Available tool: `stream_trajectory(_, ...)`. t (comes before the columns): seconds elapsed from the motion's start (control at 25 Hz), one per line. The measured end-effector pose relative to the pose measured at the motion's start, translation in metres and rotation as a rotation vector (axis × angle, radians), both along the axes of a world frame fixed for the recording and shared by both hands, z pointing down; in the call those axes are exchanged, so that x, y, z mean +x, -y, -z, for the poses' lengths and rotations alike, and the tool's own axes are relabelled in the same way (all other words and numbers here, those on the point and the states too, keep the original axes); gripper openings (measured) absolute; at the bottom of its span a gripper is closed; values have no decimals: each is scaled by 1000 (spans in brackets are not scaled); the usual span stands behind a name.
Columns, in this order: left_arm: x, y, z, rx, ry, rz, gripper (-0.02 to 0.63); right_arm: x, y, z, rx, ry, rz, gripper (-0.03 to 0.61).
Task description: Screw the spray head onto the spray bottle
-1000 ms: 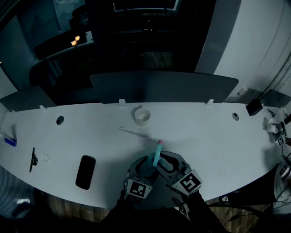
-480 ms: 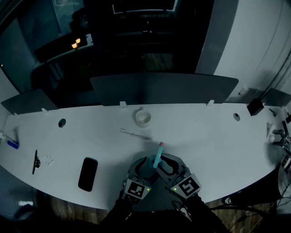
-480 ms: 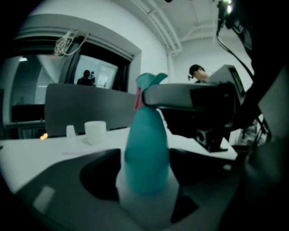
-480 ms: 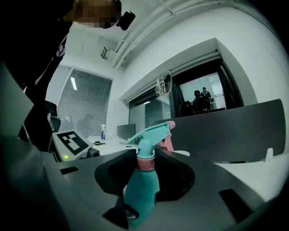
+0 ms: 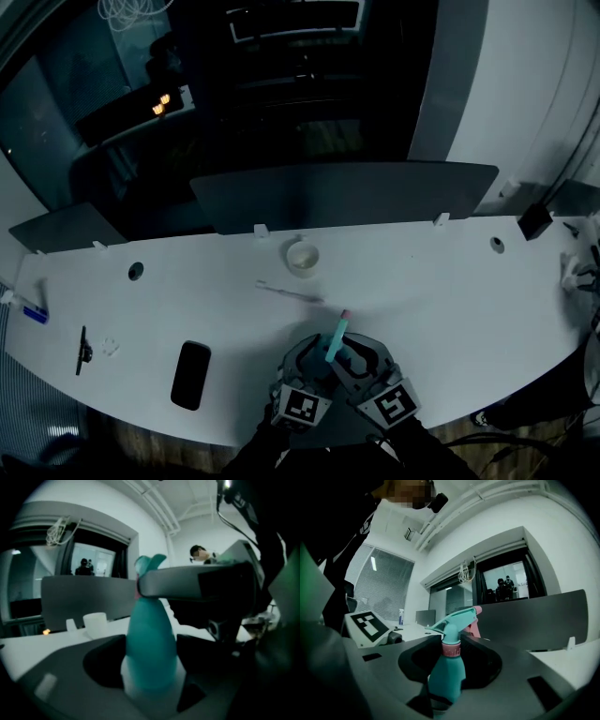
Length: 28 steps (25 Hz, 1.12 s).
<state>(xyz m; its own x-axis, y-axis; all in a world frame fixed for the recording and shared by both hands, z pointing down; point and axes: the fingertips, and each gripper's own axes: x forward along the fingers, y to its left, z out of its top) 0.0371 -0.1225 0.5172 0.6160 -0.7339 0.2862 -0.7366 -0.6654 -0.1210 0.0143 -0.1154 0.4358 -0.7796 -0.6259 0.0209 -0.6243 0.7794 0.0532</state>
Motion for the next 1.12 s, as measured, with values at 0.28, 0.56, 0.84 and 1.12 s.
stream_trajectory(0.28,-12,-7,0,5,-146,204,341,-5,-4,-1,-55,21,61,120)
stream_trajectory(0.56,4,-8,-10,-54,8,-331,353,-2,-4,0,-51,1,168,121)
stream_trajectory(0.84,-9,-3,-2,6,-53,221,345,-4,-5,1,9,22,-2,121)
stream_trajectory(1.12,-10,-4,5,30,-73,-86,436,-6,-10,-1,-62,13,178,121)
